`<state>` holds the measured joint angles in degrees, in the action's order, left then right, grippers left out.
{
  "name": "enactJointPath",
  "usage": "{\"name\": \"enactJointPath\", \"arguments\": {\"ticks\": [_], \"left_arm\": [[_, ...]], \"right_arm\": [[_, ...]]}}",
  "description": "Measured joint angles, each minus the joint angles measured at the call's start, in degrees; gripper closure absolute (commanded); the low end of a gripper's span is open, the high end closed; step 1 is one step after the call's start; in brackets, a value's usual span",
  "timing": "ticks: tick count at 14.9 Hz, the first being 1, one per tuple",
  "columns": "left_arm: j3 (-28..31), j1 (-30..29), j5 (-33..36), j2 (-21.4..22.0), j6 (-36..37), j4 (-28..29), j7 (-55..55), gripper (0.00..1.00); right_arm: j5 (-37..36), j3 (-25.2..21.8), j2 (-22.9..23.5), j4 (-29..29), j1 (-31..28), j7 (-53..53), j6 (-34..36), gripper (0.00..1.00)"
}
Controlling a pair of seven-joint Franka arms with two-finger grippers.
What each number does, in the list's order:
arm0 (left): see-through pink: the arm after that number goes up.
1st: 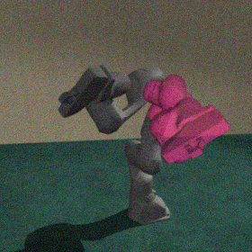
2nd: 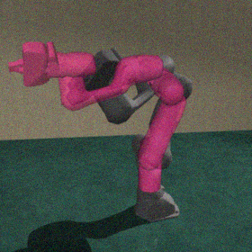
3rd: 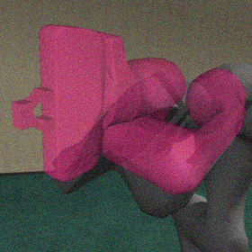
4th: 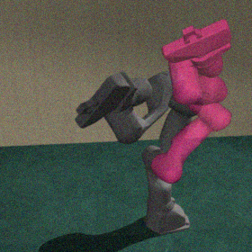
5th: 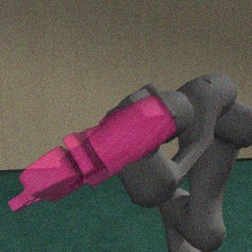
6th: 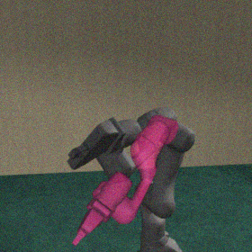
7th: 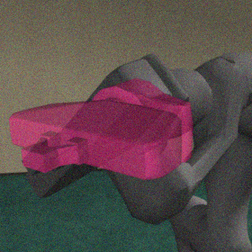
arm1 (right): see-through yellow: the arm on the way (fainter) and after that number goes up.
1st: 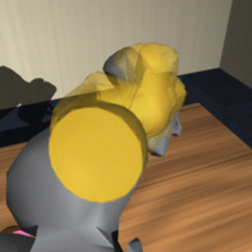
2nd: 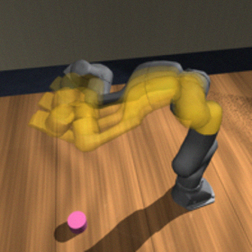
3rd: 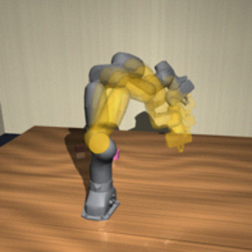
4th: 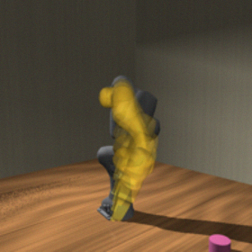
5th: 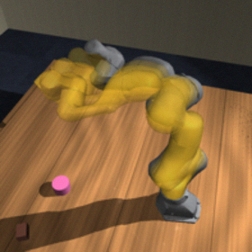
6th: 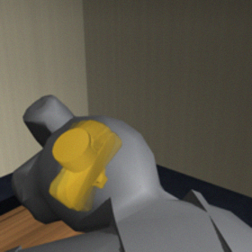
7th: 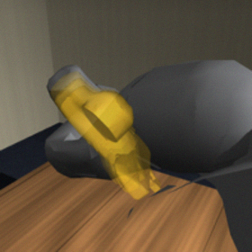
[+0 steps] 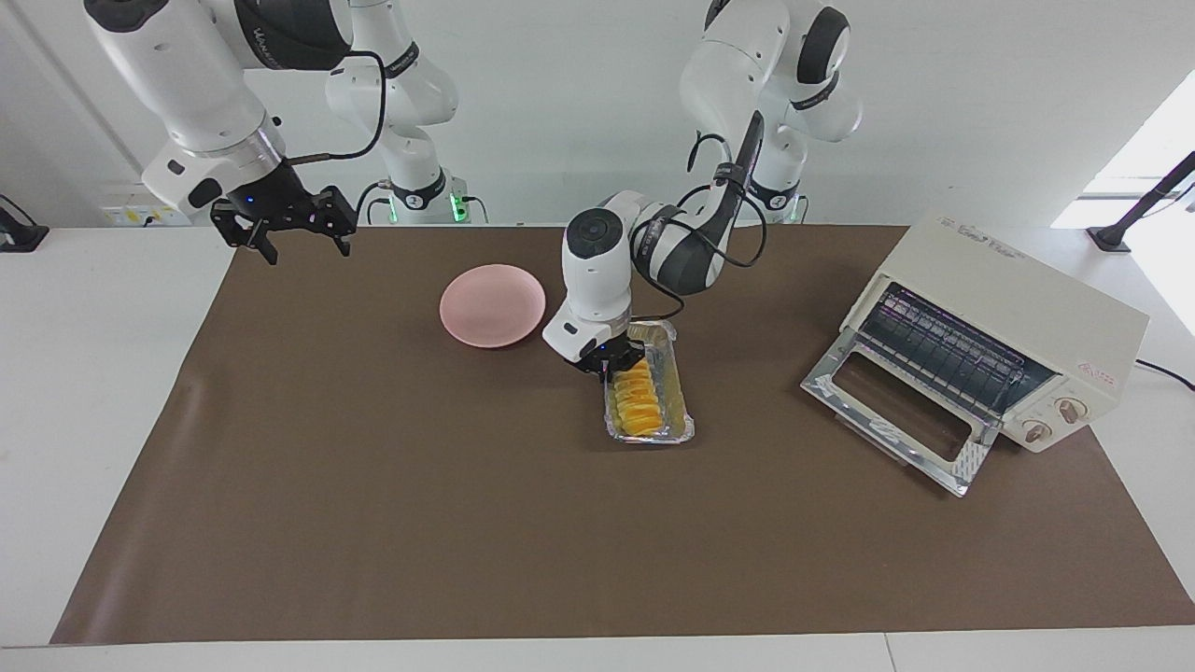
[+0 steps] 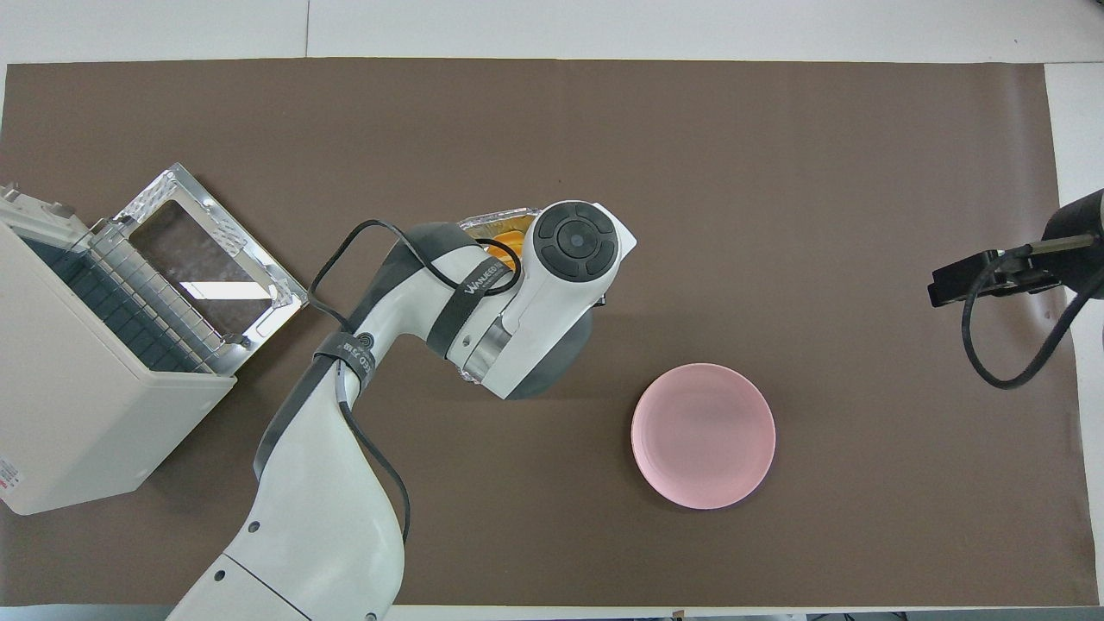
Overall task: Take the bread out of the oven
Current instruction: 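Set the tray down with the left gripper while the right gripper approaches, then grasp the edge of the foil tray with the right gripper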
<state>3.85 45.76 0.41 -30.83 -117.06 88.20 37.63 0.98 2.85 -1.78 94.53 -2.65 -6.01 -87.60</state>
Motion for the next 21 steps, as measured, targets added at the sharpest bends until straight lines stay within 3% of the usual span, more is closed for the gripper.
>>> {"name": "enactJointPath", "arguments": {"ticks": [6,9,12,18,21], "left_arm": [[1.8,-0.9,-1.9,0.7,0.4,-2.6,0.6,0.00],[2.4,-6.6,-2.0,5.2,4.0,-4.1,0.6,0.00],[2.7,-15.6,-2.0,12.1,12.9,-4.1,-1.4,0.00],[2.9,-34.2,-2.1,20.3,24.9,-3.9,-18.5,0.00],[2.9,-37.4,-2.1,22.6,29.1,-2.5,-22.0,0.00]], "right_arm": [[0.0,0.3,-0.1,0.7,0.1,0.1,-0.1,0.00],[0.1,0.5,-1.1,4.7,3.2,4.9,-5.5,0.00],[0.1,0.9,-0.3,8.8,10.9,14.5,-12.5,0.00],[0.1,1.1,11.8,8.9,22.4,31.0,-27.2,0.00],[0.0,1.0,19.3,3.8,26.5,39.2,-28.2,0.00]]}}
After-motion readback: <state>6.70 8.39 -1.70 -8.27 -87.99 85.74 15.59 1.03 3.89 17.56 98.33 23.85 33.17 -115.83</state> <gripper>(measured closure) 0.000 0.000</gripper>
